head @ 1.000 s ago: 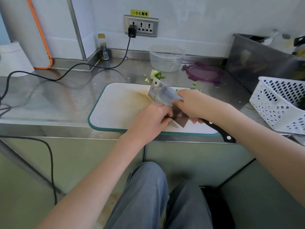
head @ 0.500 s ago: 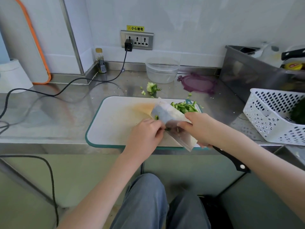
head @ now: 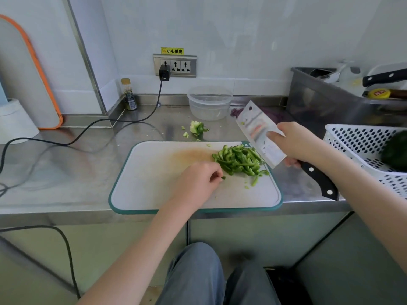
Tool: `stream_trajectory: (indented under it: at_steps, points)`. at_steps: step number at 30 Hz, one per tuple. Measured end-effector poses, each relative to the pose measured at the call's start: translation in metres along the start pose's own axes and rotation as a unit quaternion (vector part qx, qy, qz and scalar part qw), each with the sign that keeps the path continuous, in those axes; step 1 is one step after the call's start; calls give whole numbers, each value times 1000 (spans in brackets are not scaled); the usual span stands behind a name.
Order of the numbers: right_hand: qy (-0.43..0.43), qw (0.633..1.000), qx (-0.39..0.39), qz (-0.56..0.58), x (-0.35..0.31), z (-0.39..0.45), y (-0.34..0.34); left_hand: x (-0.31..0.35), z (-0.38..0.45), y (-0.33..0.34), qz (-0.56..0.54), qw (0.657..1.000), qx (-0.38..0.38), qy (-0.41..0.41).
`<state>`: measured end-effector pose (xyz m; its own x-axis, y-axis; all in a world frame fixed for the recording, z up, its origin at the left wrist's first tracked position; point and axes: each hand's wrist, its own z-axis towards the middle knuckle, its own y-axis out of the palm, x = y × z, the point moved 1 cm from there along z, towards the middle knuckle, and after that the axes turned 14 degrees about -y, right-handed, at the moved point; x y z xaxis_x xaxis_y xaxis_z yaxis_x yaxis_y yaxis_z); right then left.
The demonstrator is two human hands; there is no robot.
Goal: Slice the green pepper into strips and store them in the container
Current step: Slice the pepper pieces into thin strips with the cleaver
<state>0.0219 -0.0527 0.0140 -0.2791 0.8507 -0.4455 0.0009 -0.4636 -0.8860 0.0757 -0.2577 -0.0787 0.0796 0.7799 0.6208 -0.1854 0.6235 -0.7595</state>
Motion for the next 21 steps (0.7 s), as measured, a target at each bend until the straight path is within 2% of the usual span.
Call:
stream_trajectory:
  at_steps: [4,9,12,21]
  points:
    - [28,999,20,-36,18,0,2,6,7,5,17,1000,-1,8]
    - [37,992,39,-115,28,1,14,-4,14,8,-54,998,-1,-17]
    - [32,988,39,-148,23,6,24,-3,18,7,-44,999,-4,-20]
    - [-51,985,-20,-166,-7,6,49,0,27,5,-6,1000,2,24]
